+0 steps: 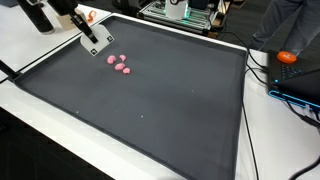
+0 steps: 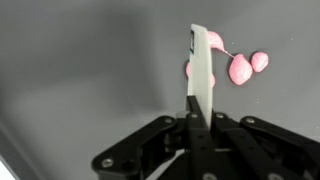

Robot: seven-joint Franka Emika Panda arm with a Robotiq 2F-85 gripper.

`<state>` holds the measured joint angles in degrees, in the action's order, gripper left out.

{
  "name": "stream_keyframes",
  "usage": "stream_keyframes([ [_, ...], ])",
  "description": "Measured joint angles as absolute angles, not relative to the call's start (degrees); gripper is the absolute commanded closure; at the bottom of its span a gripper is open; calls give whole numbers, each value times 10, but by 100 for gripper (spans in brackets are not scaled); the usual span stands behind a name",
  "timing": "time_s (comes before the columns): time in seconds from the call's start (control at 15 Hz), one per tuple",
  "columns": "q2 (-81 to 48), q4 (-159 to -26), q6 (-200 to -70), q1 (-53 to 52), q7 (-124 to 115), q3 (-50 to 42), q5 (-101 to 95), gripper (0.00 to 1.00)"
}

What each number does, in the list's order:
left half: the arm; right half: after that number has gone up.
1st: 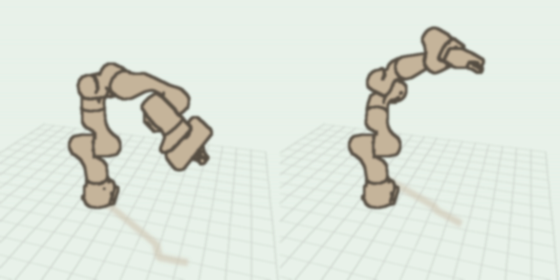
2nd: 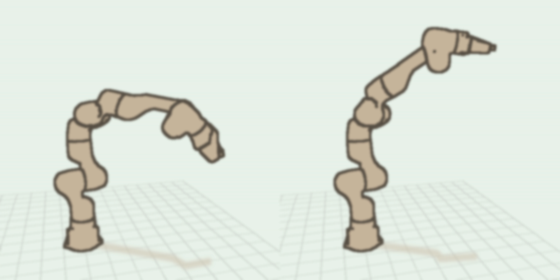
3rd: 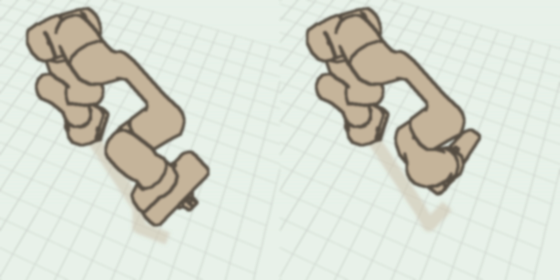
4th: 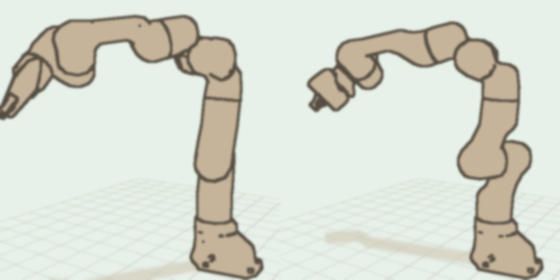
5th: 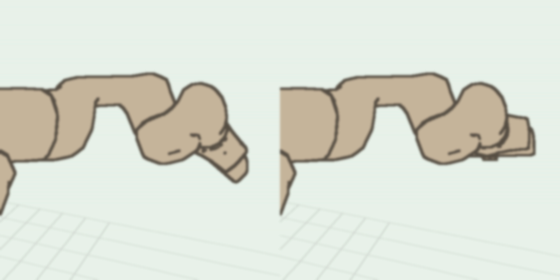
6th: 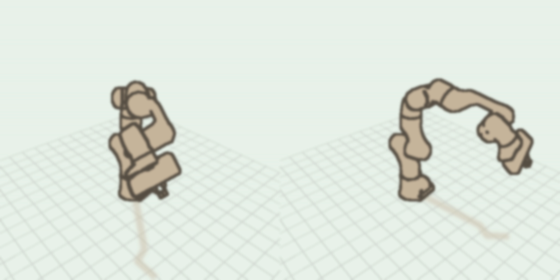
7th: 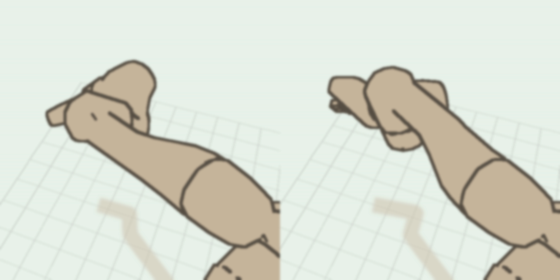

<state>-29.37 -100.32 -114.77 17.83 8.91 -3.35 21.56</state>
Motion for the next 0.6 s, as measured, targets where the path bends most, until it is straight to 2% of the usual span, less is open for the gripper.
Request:
stream_keyframes([
  [0.6,-259,-1039,-1171,166,130,-33,212,99],
])
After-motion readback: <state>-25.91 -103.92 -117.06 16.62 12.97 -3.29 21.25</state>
